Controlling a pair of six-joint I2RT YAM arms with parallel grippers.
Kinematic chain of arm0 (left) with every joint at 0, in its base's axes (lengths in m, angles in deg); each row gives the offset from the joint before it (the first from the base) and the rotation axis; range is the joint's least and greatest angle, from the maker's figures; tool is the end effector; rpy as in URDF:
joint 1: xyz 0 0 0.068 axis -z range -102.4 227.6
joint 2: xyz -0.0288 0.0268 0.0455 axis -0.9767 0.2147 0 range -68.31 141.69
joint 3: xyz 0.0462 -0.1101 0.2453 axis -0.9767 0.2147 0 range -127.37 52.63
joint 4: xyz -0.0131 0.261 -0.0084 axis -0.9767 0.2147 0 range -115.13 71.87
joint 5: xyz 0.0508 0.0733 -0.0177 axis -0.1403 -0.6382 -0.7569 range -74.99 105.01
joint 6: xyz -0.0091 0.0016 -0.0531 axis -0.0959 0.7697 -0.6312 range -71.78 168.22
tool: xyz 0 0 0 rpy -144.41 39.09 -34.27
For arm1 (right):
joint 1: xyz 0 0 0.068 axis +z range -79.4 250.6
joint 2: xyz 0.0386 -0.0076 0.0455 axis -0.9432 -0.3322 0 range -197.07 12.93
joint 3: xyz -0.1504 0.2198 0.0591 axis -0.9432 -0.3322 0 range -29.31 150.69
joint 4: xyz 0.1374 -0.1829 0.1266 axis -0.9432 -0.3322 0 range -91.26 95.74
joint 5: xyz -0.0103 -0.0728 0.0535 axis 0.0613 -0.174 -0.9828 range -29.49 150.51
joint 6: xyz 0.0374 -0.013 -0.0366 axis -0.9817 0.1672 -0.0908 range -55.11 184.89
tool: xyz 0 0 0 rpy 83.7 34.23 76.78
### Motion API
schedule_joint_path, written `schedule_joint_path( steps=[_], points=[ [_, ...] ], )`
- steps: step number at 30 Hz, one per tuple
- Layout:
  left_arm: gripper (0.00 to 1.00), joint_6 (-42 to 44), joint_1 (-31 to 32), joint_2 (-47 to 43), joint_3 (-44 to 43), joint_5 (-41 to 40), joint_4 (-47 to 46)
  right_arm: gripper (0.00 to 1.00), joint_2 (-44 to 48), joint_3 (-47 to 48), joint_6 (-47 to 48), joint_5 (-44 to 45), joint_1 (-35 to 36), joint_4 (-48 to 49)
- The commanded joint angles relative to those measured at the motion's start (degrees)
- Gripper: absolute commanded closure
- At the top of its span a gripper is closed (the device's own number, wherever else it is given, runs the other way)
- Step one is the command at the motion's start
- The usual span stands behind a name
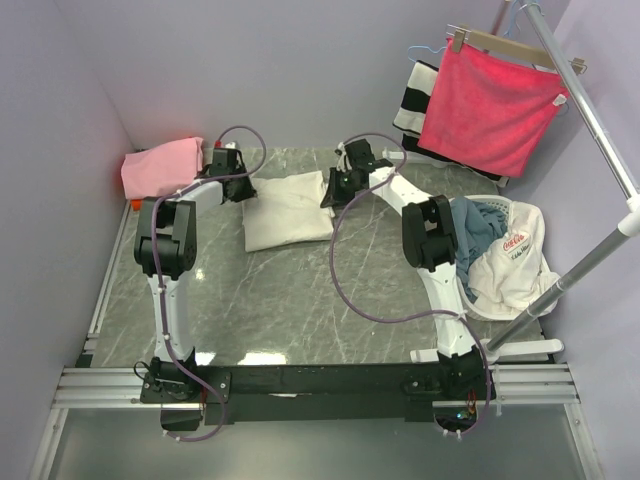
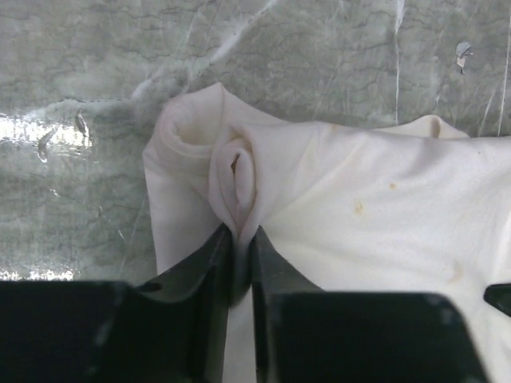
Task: Fold and stack the t-shirts
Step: Fold the tshirt
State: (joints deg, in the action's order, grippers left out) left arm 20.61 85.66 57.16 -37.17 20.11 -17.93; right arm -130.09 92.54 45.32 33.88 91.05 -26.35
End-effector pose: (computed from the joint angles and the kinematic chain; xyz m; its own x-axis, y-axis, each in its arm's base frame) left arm 0.4822 -0.0714 0.1600 -0.6914 -0.3684 -0.6215 -0.1313 0.9100 -0.3933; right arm 0.5044 0.2051 0.1549 -0.8963 -0.0148 -0.4432 -0.2794 0.7948 0.5387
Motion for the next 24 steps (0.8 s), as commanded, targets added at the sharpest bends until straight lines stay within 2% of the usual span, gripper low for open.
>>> schedule_joint_path(
  steps=[1, 2, 5, 11, 20, 21, 23, 24],
  points=[
    [0.87, 1.25, -0.58, -0.92, 0.41, -0.62, -0.69, 1.0, 4.93, -6.86, -0.82, 3.24, -1.11, 3.87],
    [0.99, 0.9, -0.93, -1.28, 1.81, -0.45, -1.13, 1.0, 7.47, -11.4, -1.43, 3.6, -1.37, 5.19],
    [0.99, 0.11, -2.6, -2.68, 4.79, 1.65, -3.41, 1.0, 11.52, -18.64, -2.4, 4.04, -2.43, 8.89],
    [0.99, 0.11, -4.54, -4.53, 8.05, 3.6, -5.18, 1.0, 14.61, -24.1, -2.75, 5.1, -2.69, 10.56],
    [0.99, -3.23, -2.26, -13.05, 14.47, 8.87, -5.09, 1.0, 24.1, -34.73, -1.96, 6.59, -2.61, 9.78],
    [0.98, -3.32, -1.12, -14.8, 15.26, 8.87, -4.83, 1.0, 25.15, -35.7, -1.7, 6.33, -2.52, 9.51],
    [0.82, -4.19, -0.15, -16.65, 17.46, 8.7, -4.74, 0.96, 28.05, -38.42, -1.26, 4.75, -2.26, 9.16],
    [0.69, -4.55, 0.38, -18.58, 18.25, 8.35, -4.83, 0.74, 29.19, -39.39, -1.17, 4.83, -2.17, 8.81]
  ],
)
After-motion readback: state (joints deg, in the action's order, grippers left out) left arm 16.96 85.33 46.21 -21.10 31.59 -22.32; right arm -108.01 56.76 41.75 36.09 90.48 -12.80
